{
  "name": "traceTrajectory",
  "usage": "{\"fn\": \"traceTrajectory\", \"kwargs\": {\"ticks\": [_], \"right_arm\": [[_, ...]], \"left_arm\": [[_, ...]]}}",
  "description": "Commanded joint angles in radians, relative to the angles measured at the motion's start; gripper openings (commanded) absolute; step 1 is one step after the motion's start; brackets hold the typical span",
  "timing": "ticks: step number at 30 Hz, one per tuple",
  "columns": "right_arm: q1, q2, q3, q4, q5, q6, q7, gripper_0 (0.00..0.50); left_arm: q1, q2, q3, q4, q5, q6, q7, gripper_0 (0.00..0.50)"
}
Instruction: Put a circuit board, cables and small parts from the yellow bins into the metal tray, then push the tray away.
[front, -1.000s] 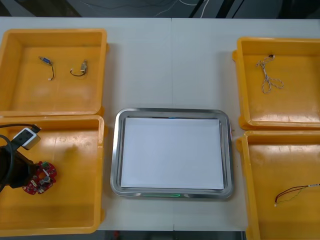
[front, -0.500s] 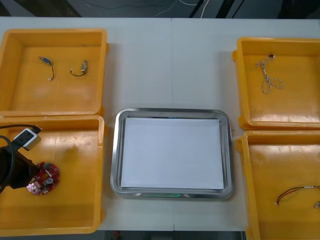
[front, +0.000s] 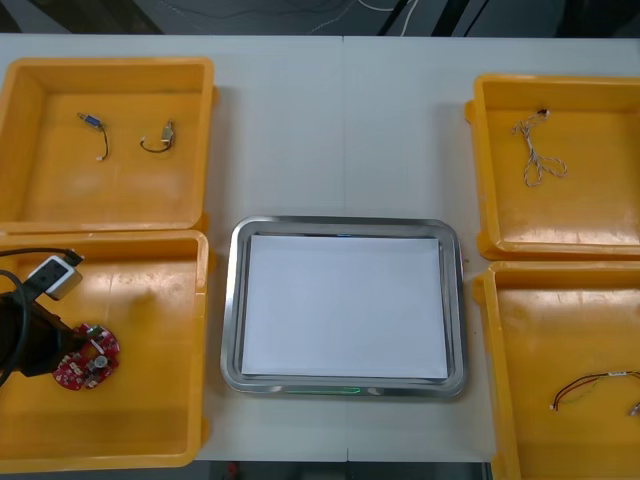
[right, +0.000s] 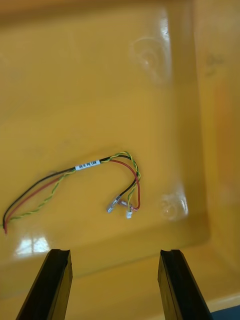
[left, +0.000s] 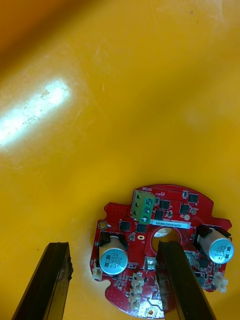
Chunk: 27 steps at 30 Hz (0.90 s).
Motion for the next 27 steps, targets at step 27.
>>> {"fn": "traceTrajectory", "kwargs": {"ticks": [27], "right_arm": [[-0.433,0.043,-0.079,-0.005,0.027,0.339,-0.687,0.5]], "left_arm": [[-0.253,0.027,-0.071,-0.052,0.016,0.303,-0.004,0.5]]}}
